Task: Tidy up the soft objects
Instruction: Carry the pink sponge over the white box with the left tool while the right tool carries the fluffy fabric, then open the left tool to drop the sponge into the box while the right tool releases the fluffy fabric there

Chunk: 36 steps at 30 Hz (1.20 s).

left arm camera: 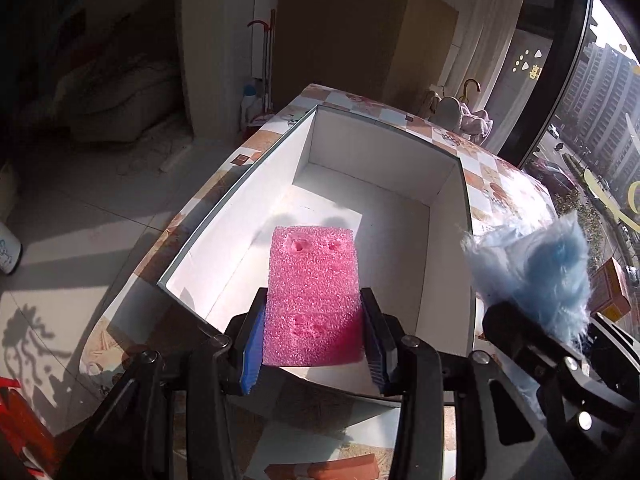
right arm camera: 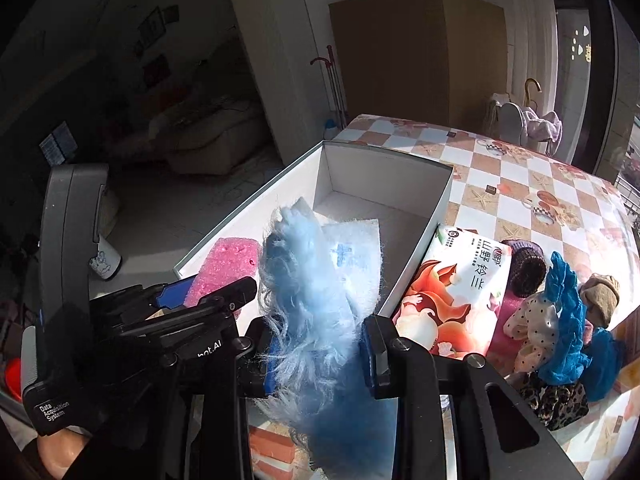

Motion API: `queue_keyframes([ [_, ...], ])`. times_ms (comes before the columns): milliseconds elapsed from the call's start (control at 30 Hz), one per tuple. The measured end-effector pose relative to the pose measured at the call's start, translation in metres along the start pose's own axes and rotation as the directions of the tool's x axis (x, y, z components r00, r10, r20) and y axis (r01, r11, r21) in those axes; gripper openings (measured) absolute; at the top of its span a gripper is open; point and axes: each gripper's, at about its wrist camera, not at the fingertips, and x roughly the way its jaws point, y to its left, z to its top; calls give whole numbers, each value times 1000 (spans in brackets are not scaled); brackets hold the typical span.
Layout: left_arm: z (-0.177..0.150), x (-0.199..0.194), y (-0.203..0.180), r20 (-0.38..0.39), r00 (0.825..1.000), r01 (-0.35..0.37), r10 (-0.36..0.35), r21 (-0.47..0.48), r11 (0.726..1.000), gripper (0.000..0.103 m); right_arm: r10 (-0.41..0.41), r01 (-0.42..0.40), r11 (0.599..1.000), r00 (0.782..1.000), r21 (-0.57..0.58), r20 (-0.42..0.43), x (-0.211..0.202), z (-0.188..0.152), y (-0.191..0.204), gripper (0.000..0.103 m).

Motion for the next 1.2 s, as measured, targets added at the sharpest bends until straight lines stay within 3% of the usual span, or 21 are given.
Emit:
queue_keyframes([
  [633,13,-3,6,9,1000,15,-15,-20,1000,46,-3,3,1000,1000,-6,-8,12,10,1,33],
  [867,18,0,5,32,999,-33,32,4,999,46,-13,14,1000,1000,23,-5,13,20,-12,33],
  [1200,37,30,-3,-26,999,-36,37,36,999,46,-8,9,1000,999,14,-45,37,51,-19,33],
])
